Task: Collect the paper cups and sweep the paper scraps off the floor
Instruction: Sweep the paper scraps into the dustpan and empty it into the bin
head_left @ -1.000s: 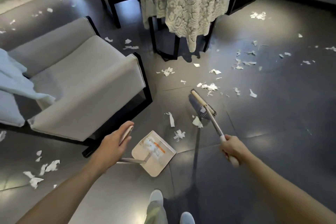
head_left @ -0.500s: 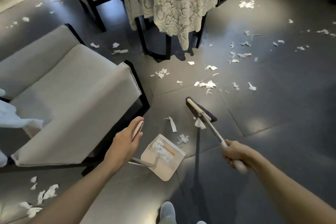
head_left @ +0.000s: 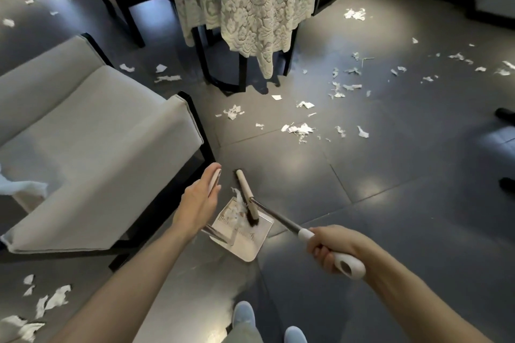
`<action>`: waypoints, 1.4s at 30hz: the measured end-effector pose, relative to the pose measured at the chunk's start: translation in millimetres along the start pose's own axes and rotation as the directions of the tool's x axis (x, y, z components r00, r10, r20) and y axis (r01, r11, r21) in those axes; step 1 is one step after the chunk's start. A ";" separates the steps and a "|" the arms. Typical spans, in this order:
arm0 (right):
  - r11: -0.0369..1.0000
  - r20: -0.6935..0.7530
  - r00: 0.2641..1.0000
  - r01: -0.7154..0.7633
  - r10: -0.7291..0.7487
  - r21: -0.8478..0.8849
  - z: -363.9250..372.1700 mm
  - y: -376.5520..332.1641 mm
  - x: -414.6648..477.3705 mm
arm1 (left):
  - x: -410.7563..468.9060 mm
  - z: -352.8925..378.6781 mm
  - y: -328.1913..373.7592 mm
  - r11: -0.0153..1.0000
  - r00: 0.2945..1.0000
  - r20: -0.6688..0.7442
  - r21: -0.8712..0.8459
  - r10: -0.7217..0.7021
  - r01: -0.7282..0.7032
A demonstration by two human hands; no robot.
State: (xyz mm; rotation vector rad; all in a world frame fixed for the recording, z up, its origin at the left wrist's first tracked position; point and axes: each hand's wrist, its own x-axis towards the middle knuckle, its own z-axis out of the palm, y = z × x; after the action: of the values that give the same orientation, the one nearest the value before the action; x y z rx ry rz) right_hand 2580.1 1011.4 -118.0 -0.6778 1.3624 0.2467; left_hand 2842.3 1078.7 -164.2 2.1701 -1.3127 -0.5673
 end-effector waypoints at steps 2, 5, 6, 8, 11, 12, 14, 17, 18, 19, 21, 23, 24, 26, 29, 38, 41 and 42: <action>1.000 0.007 1.000 0.017 -0.017 0.010 -2.0 -4.4 -9.2 | -9.0 -3.3 -3.4 1.000 1.000 -0.015 -0.008 -0.019 0.019; 0.992 -0.036 0.995 0.091 -0.095 -0.086 6.0 -5.7 -12.0 | -25.7 -10.9 -8.9 0.999 0.999 -0.014 -0.004 -0.052 0.052; 0.985 -0.056 0.991 0.116 -0.124 -0.124 8.9 -6.8 -9.9 | -31.2 -13.7 -11.2 0.998 0.998 -0.015 -0.004 -0.060 0.060; 0.964 -0.093 0.980 0.155 -0.178 -0.215 13.8 -12.0 -2.3 | -40.7 -20.1 -16.4 0.997 0.996 -0.016 -0.012 -0.082 0.082; 0.898 -0.116 0.962 0.184 -0.249 -0.401 23.3 -21.5 15.4 | -49.0 -27.3 -27.1 0.994 0.994 -0.019 -0.017 -0.105 0.104; 0.856 -0.122 0.954 0.185 -0.275 -0.483 27.3 -22.5 21.5 | -49.6 -28.8 -31.9 0.993 0.993 -0.025 -0.019 -0.114 0.113; 0.729 -0.113 0.943 0.163 -0.314 -0.665 36.5 -22.4 32.6 | -47.6 -31.4 -40.6 0.992 0.991 -0.047 -0.029 -0.128 0.126; 0.512 -0.094 0.948 0.079 -0.304 -0.855 55.9 -13.0 39.4 | -37.9 -33.2 -47.2 0.990 0.988 -0.073 -0.046 -0.137 0.134; 0.461 -0.090 0.952 0.057 -0.291 -0.886 63.7 -7.2 39.3 | -33.4 -32.3 -47.0 0.989 0.987 -0.078 -0.053 -0.140 0.136; 0.429 -0.092 0.955 0.039 -0.281 -0.903 70.4 -1.2 37.2 | -29.0 -30.9 -45.6 0.989 0.987 -0.081 -0.062 -0.140 0.136; 0.454 -0.078 0.974 0.028 -0.213 -0.891 72.1 4.3 30.1 | -20.3 -27.5 -40.7 0.988 0.988 -0.077 -0.087 -0.135 0.129; 0.686 -0.071 0.989 0.039 -0.131 -0.727 57.3 -2.1 18.3 | -10.6 -24.9 -34.9 0.988 0.990 -0.068 -0.099 -0.124 0.117; 0.759 -0.076 0.991 0.036 -0.112 -0.650 46.0 -8.4 11.2 | -5.7 -23.8 -32.0 0.989 0.991 -0.060 -0.099 -0.116 0.110; 0.840 -0.068 0.993 0.046 -0.098 -0.541 23.8 -21.2 -6.8 | 2.3 -21.2 -25.9 0.992 0.995 -0.038 -0.091 -0.096 0.092; 0.915 -0.039 0.992 0.092 -0.117 -0.392 -4.7 -35.4 -31.7 | 13.8 -16.7 -16.0 0.996 0.998 -0.021 -0.064 -0.064 0.062; 0.965 -0.209 0.947 0.216 -0.245 -0.152 -90.4 -87.8 -14.2 | 93.6 4.5 33.8 0.997 0.999 -0.047 -0.069 0.020 -0.023; 0.966 -0.282 0.925 0.227 -0.255 -0.126 -127.4 -119.8 16.3 | 137.0 16.8 52.2 0.996 0.998 -0.052 -0.077 0.042 -0.046; 0.966 -0.298 0.920 0.231 -0.255 -0.114 -141.6 -132.9 26.4 | 153.8 21.3 58.6 0.996 0.997 -0.051 -0.070 0.054 -0.058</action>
State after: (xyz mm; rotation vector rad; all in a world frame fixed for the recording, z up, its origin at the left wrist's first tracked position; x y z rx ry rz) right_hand 2541.8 819.4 -110.7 -0.9730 1.5560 -0.0103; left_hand 2857.6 913.7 -155.3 2.0695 -1.3031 -0.5275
